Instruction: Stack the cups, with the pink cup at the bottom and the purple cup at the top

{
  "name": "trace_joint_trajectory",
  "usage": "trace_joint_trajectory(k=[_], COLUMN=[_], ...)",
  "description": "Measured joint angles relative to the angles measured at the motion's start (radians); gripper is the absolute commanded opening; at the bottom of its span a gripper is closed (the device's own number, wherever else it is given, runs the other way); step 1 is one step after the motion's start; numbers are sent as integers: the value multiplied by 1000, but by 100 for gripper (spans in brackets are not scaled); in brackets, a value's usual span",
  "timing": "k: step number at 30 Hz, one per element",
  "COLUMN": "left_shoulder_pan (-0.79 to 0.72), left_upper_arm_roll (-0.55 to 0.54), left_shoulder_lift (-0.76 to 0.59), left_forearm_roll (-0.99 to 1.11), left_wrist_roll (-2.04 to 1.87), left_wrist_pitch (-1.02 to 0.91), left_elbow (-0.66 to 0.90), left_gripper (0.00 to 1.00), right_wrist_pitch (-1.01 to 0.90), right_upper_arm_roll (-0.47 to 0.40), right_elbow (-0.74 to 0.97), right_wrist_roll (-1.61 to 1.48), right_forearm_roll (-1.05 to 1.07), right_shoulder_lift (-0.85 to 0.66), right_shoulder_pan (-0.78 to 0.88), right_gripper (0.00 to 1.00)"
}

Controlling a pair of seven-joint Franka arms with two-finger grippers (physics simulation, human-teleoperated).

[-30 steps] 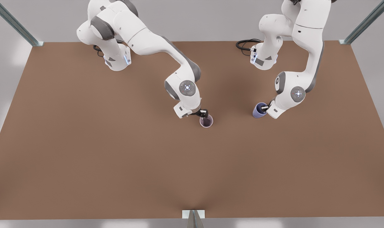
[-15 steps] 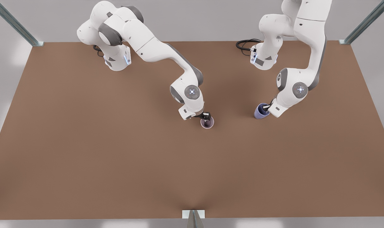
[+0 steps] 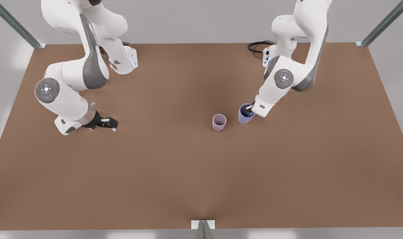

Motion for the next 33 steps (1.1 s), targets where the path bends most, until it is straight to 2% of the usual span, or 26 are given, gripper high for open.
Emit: trace_joint_trajectory(k=[3, 7, 9, 22, 33], left_shoulder_pan=[-88, -117, -112, -113, -113], left_upper_arm_roll=[-32, -30, -27, -18, -15], left_shoulder_lift=[72, 129, 154, 203, 229], left_forearm_roll=[-25, -34, -32, -7, 23], left_wrist_roll=[-96, -159, -158, -159, -161], left_wrist_pitch=[1, 60, 84, 126, 144], left_elbow=[86, 114, 115, 115, 112], left_gripper=[21, 21, 21, 21, 21], right_wrist_pitch=[-36, -28, -37, -49, -38], right_upper_arm_roll=[50, 33, 111, 87, 89], right_elbow=[14, 22, 54, 150, 153], right_wrist_roll=[-65, -119, -157, -150, -150], right_forearm_roll=[-65, -88, -78, -66, -65], right_shoulder_lift=[-5, -4, 4, 15, 31], right_shoulder_pan=[-92, -113, -262, -259, -242], right_gripper=[100, 100, 100, 100, 100])
